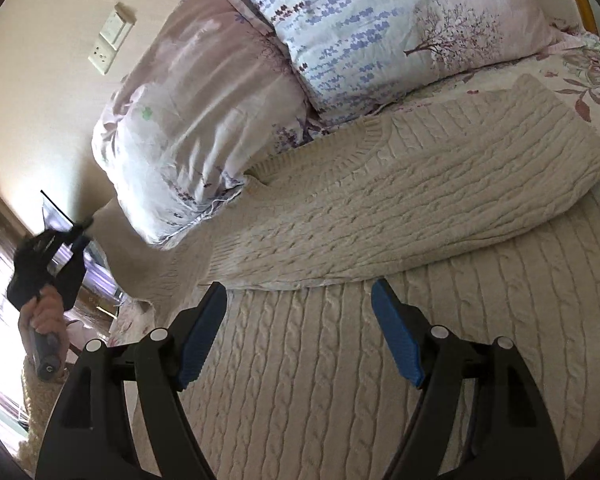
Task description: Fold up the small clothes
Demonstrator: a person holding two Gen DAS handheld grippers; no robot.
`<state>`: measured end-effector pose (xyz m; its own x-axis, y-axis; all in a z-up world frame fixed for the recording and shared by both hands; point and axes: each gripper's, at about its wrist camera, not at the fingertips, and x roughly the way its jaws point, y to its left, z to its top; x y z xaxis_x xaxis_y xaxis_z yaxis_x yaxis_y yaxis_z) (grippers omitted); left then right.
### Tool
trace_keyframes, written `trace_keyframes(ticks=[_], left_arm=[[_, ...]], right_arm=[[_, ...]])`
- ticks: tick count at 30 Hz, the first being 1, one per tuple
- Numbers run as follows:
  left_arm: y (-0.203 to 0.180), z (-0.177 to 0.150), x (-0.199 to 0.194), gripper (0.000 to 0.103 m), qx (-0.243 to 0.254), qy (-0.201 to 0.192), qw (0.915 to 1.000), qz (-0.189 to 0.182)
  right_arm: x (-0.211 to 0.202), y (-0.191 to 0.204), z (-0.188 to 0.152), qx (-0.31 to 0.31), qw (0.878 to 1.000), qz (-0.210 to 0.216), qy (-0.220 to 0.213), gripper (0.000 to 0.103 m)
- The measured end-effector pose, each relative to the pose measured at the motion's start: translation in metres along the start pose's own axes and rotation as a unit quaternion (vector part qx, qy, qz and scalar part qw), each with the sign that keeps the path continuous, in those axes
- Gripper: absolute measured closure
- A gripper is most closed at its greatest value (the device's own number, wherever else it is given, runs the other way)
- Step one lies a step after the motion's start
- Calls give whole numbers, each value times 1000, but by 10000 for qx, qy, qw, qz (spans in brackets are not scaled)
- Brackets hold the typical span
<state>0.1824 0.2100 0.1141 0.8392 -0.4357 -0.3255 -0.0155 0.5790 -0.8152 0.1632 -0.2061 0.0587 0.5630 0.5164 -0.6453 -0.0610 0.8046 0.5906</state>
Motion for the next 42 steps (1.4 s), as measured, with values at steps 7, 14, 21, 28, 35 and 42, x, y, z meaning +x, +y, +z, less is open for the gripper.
trace_keyframes(ticks=[7,14,21,28,35,42], left_arm=[[-61,-83,104,98,904,1278,9876,-129],[-56,-141,145,80,1334,2432,9605,217],[-14,-110,76,70,1445,1765,9714,662],[47,-94,56,71,884,1688,9725,1341],[68,-89,47,88,588,1615,9759,1342],[81,-87,44,98,341,1620,9783,1248]], right_arm=[[-24,-3,5,-25,9996,-159,-229,26],[-39,-10,16,-274,9974,-650,-178,26],[-19,54,35,-1930,9799,-507,72,26],[50,140,18,-3837,9218,-114,544,45],[137,175,-1,-4352,8909,5,1297,58],[179,182,-23,-4802,8616,-436,1589,62]])
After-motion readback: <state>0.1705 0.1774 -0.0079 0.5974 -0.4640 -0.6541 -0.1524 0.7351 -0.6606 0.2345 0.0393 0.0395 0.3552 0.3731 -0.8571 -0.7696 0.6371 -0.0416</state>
